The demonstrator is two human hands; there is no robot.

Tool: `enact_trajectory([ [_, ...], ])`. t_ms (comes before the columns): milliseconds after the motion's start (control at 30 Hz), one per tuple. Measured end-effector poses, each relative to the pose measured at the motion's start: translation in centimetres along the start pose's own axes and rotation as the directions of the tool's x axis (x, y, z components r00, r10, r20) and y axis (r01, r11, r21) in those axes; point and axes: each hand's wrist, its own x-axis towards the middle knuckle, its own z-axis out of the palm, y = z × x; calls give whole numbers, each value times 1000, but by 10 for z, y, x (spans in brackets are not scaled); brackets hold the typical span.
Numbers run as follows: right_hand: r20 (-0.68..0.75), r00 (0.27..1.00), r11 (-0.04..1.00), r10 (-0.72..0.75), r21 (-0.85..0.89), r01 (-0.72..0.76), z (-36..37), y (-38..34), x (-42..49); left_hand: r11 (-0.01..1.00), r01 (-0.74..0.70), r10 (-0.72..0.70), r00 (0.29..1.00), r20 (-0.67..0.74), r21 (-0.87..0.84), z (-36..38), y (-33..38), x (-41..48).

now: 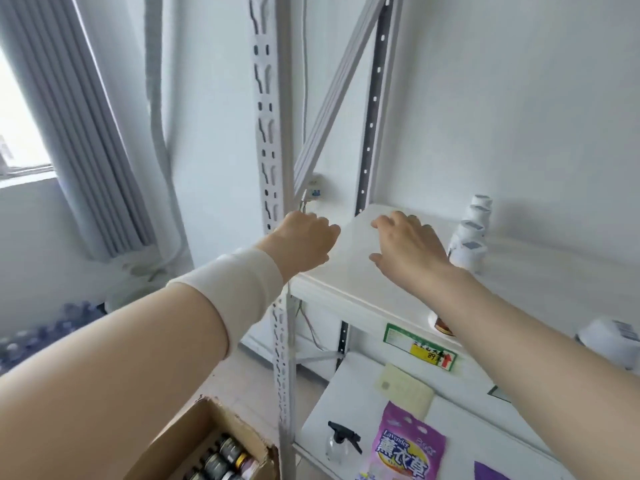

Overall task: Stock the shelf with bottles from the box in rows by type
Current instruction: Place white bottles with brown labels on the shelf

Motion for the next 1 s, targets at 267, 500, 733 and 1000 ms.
enact_trajectory([
  [267,87,909,908,-407,-69,413,79,-148,-6,956,292,-268,907,325,-27,111,-61,-148],
  [500,400,711,754,-578,-70,653,224,-270,-3,799,574,-363,699,616,-180,271,-66,-253],
  [733,660,466,687,-589,106,719,365,-329,-41,586,788,-239,389,889,-187,402,-11,-345],
  [1000,765,309,715,-565,267,646,504,-377,-50,303,933,-104,233,967,-192,520,54,-374],
])
